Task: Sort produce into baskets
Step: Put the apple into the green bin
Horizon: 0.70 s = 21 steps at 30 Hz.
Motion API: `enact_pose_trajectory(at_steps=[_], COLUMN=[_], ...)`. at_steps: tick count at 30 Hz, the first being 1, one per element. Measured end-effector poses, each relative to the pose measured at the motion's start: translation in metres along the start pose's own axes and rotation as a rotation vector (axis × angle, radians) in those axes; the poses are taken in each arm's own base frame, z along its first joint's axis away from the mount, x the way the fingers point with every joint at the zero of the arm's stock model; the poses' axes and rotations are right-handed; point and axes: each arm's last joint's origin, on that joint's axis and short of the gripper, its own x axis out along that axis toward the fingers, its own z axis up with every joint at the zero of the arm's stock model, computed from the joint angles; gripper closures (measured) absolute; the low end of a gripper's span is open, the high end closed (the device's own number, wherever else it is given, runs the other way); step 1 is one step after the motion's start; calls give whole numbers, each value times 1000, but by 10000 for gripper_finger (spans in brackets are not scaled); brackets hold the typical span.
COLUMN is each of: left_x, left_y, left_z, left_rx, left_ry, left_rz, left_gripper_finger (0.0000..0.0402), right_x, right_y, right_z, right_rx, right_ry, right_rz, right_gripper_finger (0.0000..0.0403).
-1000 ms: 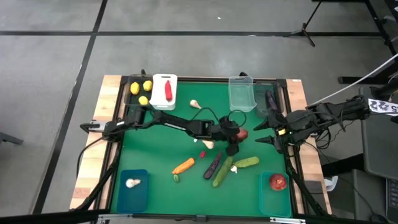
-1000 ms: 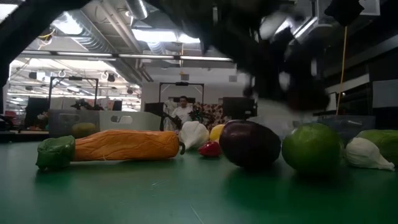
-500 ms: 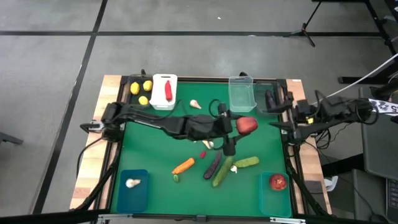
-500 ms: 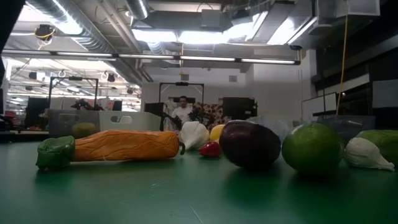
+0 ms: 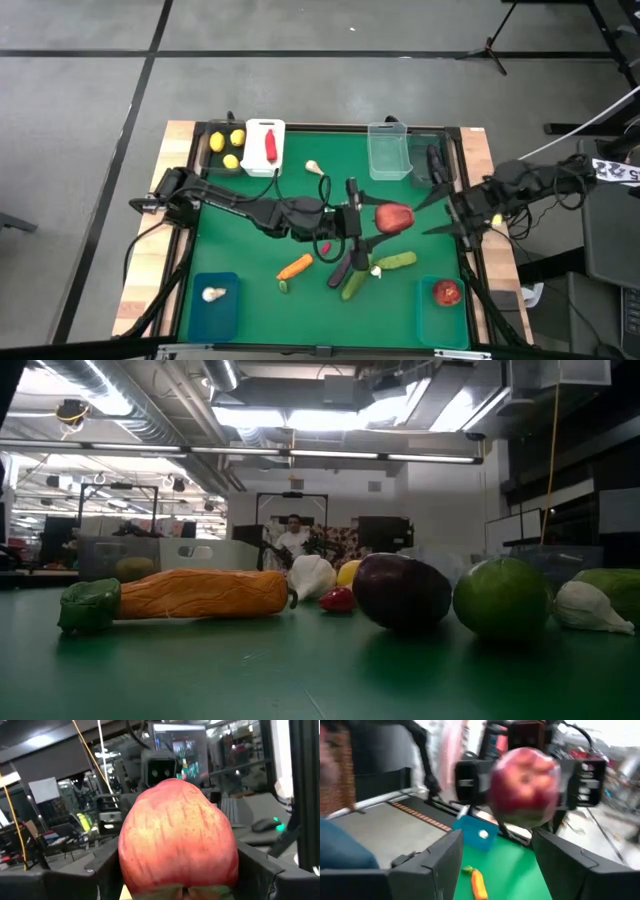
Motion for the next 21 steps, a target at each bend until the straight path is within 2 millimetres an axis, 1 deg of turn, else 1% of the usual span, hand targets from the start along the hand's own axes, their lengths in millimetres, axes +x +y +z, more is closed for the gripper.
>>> enact_pose_trajectory(at_steps=[2,4,6,11,13,16,20,21], left_x=[0,1,0,0,0,1,2,2], left_y=[0,0,0,-2,-1,2,3,2], left_z=[-2,-4,-5,-7,-6,-8,-8,-8], left_rx=[4,8,14,26,23,17,14,16], left_ry=[9,20,38,61,56,61,61,61], left_rz=[2,5,7,0,4,12,15,15], left_gripper_finger=[126,126,126,126,126,126,126,126], right_x=[5,7,4,-6,-8,-4,0,4], right_y=[-2,-3,-5,-7,-7,-7,-7,-8], right_z=[-2,-2,5,11,14,13,10,9], right_rx=[14,-6,-21,-26,-26,-26,-30,-31], right_ry=[29,47,44,145,147,161,194,199], right_rz=[-55,-76,-103,-105,-104,-101,-110,-112], right_gripper_finger=[166,166,166,166,162,136,79,66])
